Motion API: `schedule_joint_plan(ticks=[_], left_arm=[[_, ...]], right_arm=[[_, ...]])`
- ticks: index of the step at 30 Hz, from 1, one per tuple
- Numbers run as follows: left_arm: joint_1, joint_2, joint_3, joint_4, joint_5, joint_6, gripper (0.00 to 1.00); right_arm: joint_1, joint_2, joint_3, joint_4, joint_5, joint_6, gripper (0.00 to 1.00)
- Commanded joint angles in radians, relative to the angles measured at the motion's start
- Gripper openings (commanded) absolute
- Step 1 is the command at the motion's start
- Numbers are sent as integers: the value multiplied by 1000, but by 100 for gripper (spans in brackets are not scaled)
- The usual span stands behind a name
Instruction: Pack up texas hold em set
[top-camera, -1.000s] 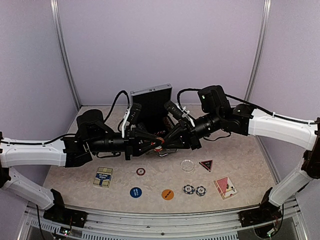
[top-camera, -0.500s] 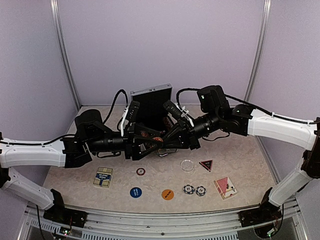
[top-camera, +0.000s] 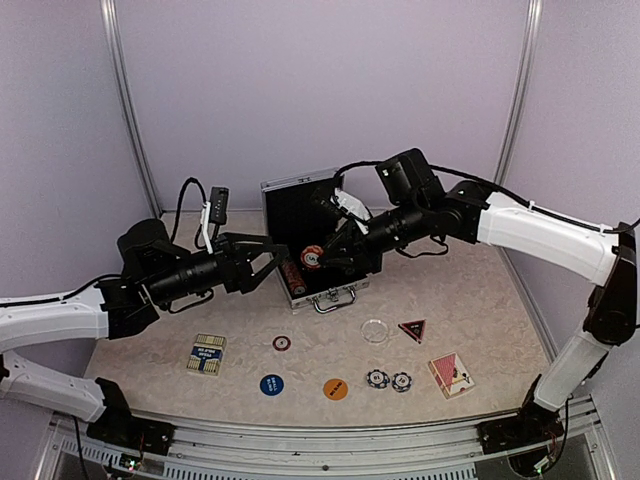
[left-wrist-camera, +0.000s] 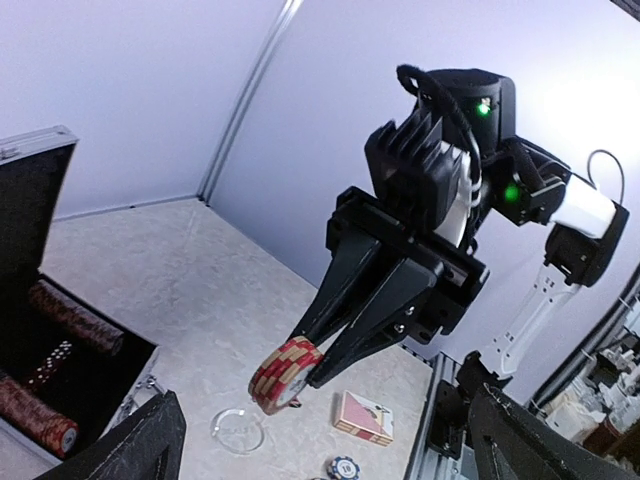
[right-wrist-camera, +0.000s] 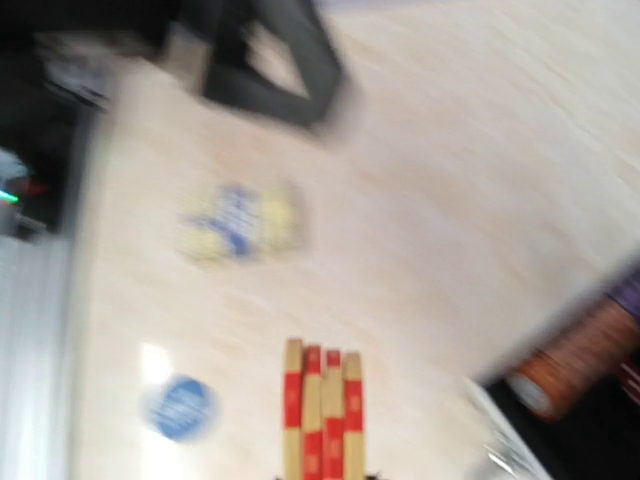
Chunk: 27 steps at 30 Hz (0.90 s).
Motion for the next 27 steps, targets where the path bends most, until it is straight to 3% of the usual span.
schedule_joint_plan(ticks=[1,15,27], left_arm=[[21,-41,-25,-89,-116,-55,99],[66,-174,-109,-167,-154,-119,99],[76,-258,-139,-224,-172,-132,99]], right_arm=[[-9,71,58,-147,322,-124,0],[-32,248,140,-175,779,-308,0],[-62,410,174,-104,938,-389,0]])
